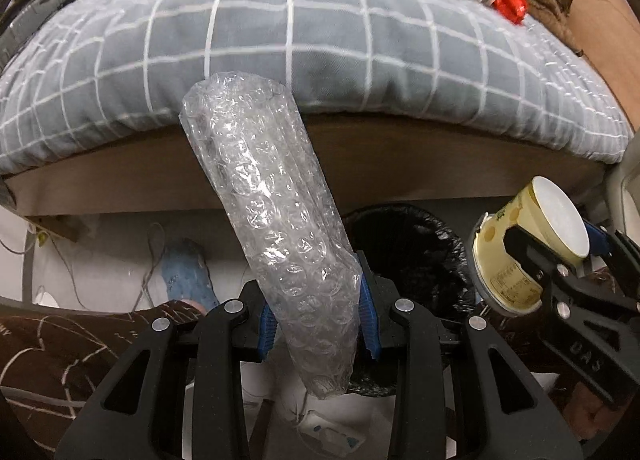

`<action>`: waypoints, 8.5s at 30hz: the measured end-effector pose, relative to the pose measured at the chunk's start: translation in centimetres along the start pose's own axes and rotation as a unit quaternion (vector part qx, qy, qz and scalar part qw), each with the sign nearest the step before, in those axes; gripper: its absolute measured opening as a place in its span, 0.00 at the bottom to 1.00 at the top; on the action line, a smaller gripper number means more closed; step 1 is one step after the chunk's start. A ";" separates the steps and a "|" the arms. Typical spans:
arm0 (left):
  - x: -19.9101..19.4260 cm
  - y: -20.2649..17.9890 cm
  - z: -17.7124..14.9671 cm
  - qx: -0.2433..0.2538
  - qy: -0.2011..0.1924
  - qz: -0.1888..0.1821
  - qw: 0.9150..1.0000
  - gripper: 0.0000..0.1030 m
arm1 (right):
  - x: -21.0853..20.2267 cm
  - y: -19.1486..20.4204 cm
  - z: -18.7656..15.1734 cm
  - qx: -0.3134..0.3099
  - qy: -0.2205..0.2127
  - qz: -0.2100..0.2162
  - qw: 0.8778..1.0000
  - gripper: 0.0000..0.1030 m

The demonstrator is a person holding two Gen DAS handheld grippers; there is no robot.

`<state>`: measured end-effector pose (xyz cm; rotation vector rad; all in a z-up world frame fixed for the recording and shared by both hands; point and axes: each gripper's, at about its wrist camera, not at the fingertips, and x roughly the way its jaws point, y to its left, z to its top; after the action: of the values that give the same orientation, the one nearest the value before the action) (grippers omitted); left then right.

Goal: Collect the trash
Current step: 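Open the right tool to drop the cream cup into the black bin, then open the left tool to drop the bubble wrap into the bin, then move both tools back up over the bed toward the remaining trash, then grasp the white plastic bag with the left tool while the right tool grasps the red bag, then lift the white bag and red bag with both tools toward the bin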

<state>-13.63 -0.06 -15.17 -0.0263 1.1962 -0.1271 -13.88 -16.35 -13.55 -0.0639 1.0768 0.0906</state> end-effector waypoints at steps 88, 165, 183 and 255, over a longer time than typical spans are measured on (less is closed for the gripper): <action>8.0 -9.5 -2.9 0.077 0.074 0.009 0.994 0.66 | 2.6 -11.5 -2.6 0.116 0.038 -0.073 0.990 0.93; -2.9 1.7 24.8 -0.009 -0.153 0.039 0.987 0.94 | 2.6 -15.5 25.8 0.034 -0.166 -0.121 0.978 0.80; 2.5 1.0 26.2 -0.014 -0.120 0.053 0.991 0.81 | 7.5 -19.3 28.4 0.073 -0.134 -0.085 0.985 0.57; -7.1 -1.8 21.6 0.009 -0.184 0.008 0.983 0.44 | -4.8 -11.7 21.8 0.038 -0.208 -0.080 0.974 0.28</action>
<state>3.73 -2.10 -0.53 -0.0227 0.8248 -0.1125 4.15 -26.12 1.05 -0.0586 0.6518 -0.0811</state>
